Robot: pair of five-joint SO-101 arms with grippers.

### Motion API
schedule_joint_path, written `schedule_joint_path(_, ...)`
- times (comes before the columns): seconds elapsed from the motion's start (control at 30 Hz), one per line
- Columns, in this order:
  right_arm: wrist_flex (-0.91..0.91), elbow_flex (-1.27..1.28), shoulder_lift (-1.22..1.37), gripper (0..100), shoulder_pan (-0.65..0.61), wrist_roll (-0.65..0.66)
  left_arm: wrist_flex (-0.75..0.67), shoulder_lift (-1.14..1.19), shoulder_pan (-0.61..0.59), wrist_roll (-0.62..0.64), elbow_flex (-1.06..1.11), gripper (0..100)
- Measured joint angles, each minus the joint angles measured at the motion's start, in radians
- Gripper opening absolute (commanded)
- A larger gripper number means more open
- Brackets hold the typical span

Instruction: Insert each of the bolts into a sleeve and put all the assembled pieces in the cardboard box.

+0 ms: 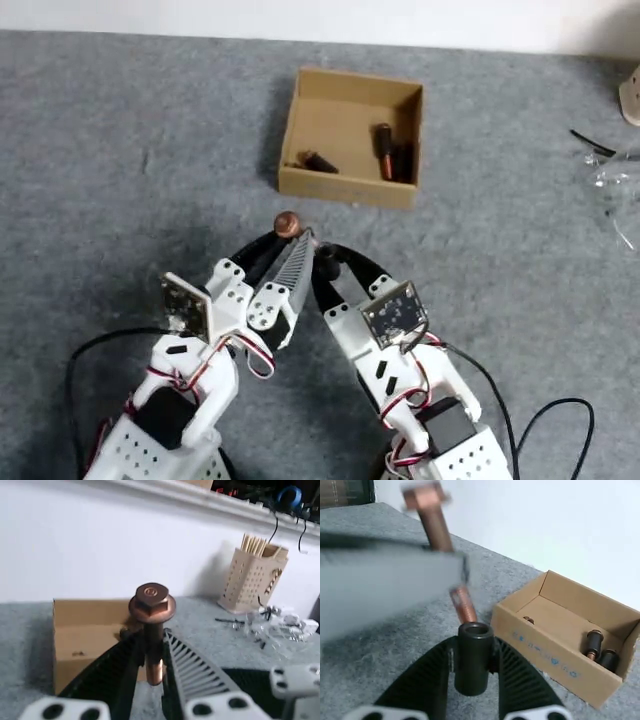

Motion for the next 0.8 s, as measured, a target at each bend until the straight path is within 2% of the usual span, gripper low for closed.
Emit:
schedule_joint_path(0.1, 0.0, 0.0, 0.002, 0.5, 0.0, 0.002, 0.08, 0.0, 0.005, 0.018, -0.058, 0)
schedule_joint_path(0.23, 0.0, 0.0, 0.002, 0.5, 0.0, 0.002, 0.19, 0.0, 0.011, 0.114, -0.129, 0)
schedule_joint_path(0.57, 0.003, 0.0, 0.002, 0.5, 0.0, 0.003, 0.204, 0.0, 0.018, 0.127, -0.138, 0)
schedule_joint_path(0.8, 0.005, 0.0, 0.002, 0.5, 0.0, 0.003, 0.201, 0.072, 0.038, 0.075, -0.158, 0)
